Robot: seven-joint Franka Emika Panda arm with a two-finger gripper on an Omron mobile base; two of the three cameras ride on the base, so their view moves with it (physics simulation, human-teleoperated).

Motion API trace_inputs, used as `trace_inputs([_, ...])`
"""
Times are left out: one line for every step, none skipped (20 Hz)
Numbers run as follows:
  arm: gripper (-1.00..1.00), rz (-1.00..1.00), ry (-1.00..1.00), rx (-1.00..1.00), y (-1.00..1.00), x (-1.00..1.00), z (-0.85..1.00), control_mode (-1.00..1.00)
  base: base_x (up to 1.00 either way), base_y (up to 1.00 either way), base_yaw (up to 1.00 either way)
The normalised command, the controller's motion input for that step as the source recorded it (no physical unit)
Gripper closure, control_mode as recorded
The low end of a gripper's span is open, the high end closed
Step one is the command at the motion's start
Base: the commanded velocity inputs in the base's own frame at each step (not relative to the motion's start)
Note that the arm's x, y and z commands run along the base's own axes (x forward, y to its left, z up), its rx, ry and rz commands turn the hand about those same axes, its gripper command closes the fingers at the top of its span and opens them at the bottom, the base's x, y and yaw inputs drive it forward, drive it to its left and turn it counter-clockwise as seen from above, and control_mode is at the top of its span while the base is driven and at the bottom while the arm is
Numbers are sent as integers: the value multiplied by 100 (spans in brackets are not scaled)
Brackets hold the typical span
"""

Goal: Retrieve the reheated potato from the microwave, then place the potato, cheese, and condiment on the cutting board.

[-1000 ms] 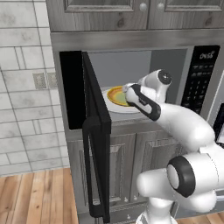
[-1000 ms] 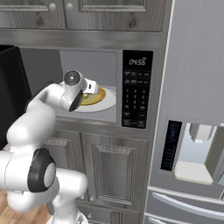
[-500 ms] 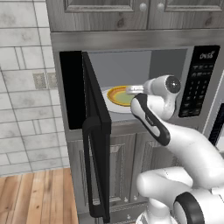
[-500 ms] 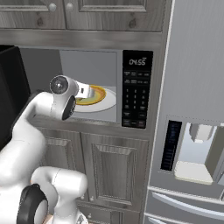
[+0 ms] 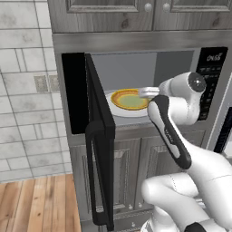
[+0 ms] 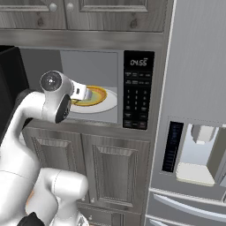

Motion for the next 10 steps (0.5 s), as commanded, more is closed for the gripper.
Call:
trace_inputs([100, 0, 11, 7, -1, -68, 18, -100, 0, 0, 0])
trace_inputs([100, 0, 13, 10, -3, -63, 22, -100, 0, 0, 0])
trace_inputs([100, 0, 17, 13, -8, -58, 24, -100, 0, 0, 0])
trace_inputs([100, 0, 20, 13, -7, -52, 24, -100, 0, 0, 0])
trace_inputs([100, 0, 22, 15, -1, -46, 17, -100, 0, 0, 0])
trace_inputs([100, 0, 22, 15, 0, -43, 14, -100, 0, 0, 0])
trace_inputs([100, 0, 19, 13, 0, -41, 9, -100, 0, 0, 0])
trace_inputs([100, 0, 18, 11, 0, -35, 9, -100, 0, 0, 0])
trace_inputs([100, 0, 18, 9, 0, -31, 5, -100, 0, 0, 0])
trace_inputs([100, 0, 13, 2, 3, -22, 1, -100, 0, 0, 0])
